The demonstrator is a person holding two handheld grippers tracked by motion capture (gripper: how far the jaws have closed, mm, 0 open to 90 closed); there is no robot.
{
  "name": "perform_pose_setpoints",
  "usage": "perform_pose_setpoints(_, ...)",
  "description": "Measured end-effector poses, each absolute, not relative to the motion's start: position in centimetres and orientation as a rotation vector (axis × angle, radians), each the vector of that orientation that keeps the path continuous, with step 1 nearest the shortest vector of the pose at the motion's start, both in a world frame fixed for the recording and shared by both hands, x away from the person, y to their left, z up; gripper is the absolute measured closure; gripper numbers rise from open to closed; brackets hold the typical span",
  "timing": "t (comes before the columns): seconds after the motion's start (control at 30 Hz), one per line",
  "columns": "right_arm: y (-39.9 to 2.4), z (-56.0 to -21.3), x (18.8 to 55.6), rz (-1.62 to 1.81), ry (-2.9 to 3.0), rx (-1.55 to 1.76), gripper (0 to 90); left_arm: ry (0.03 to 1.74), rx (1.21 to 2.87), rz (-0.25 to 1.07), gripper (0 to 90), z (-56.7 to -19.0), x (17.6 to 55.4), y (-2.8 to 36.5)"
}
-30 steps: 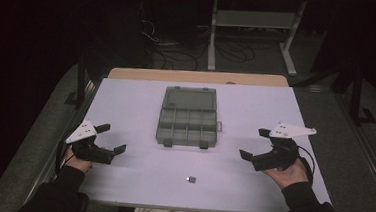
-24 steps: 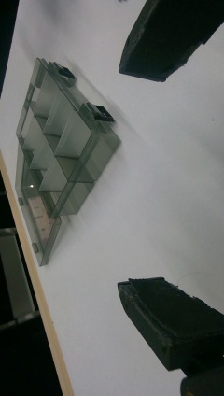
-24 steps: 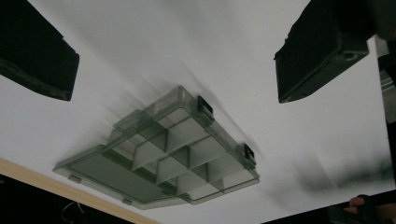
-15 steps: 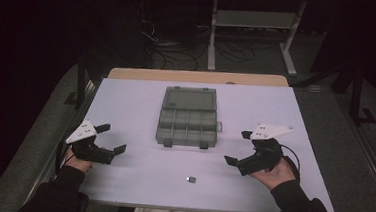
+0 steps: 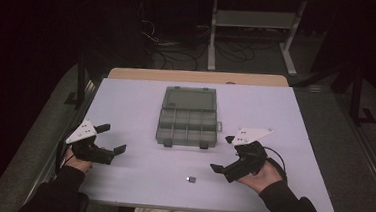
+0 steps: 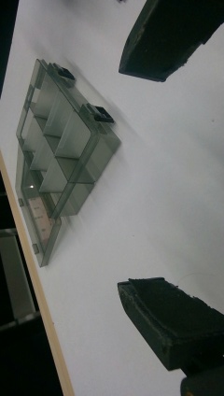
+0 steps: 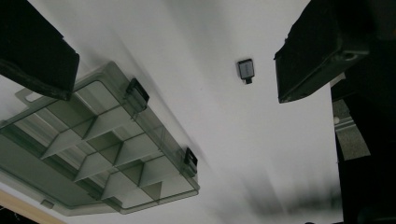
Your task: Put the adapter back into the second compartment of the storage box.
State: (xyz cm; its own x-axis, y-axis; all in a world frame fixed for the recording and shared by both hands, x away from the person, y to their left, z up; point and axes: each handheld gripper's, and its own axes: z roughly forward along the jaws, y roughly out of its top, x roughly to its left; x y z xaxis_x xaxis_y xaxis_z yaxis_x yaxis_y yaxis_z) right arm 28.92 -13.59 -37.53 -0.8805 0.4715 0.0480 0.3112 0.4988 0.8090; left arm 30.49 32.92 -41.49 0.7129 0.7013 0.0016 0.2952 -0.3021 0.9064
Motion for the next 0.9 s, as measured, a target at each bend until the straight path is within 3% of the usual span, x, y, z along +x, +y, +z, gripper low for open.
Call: perform_pose_setpoints(0.9,-10.3,-39.9,28.7,1.244,2.726,0.585,0.0,0.766,1.897,0.496,0.0,-41.5,30.5,32.9)
